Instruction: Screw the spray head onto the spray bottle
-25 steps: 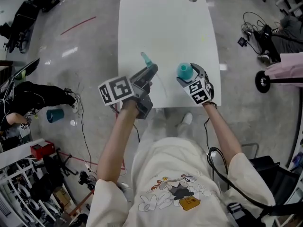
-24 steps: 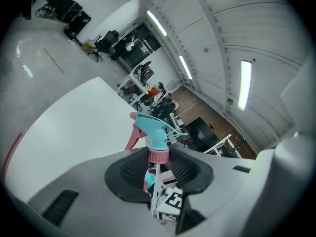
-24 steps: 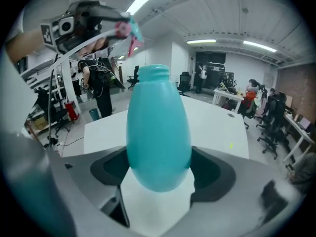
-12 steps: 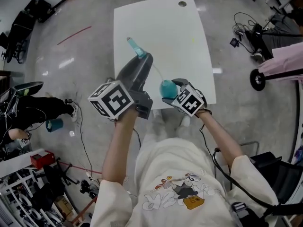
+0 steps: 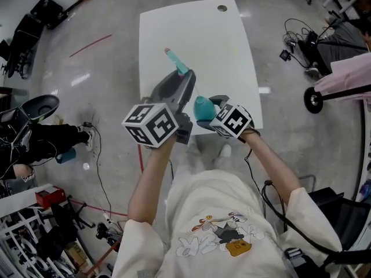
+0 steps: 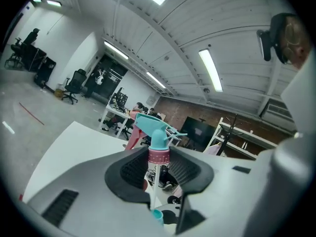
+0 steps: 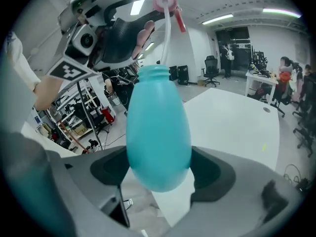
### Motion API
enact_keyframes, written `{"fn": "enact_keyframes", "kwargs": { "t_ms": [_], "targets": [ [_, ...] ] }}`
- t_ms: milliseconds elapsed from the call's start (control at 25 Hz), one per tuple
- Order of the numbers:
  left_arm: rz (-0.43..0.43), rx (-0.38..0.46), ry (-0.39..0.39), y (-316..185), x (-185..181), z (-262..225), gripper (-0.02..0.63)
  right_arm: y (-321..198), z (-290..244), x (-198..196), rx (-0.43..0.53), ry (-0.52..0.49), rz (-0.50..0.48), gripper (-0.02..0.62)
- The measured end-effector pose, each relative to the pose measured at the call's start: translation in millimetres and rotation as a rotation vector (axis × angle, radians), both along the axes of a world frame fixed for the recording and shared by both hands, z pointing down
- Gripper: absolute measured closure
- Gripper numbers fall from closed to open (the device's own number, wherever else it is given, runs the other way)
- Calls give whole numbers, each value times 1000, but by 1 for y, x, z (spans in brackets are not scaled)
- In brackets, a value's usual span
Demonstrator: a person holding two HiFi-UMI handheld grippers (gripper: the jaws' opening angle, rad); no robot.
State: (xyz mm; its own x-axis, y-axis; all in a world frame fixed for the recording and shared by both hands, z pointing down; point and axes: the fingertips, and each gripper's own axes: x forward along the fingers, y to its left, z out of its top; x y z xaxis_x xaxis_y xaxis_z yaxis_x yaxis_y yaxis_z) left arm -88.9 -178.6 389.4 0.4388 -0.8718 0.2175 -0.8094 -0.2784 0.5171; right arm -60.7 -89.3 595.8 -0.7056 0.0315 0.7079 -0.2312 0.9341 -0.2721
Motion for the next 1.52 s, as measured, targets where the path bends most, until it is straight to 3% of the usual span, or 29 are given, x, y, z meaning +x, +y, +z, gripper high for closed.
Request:
{"fn": "enact_keyframes", "kwargs": {
  "t_ms": [160,280,520,680,840,1320,1520],
  "targets": [
    [56,161,-154,24,6,-12,468,-3,-31,-9,34,-10,0,207],
    [91,190,-199,24,22,-3,468,-27,-53,-7,92,-33,6,207],
    [102,194,-181,-2,47,3,468,-71,-77,11,153,-40,6,207],
    [145,220,-216,-22,61,-1,468,-97,-78,25,194,44,-26,207],
    [189,268,-232,7,57,-3,468,-83,-80,25,288,122,-41,209],
    [239,358,-177,77,40,-30,468,-27,-111,10,424,145,-23,209],
    [341,393,-218,85,48,-36,468,-15,-118,10,410,111,-160,209]
  ]
}}
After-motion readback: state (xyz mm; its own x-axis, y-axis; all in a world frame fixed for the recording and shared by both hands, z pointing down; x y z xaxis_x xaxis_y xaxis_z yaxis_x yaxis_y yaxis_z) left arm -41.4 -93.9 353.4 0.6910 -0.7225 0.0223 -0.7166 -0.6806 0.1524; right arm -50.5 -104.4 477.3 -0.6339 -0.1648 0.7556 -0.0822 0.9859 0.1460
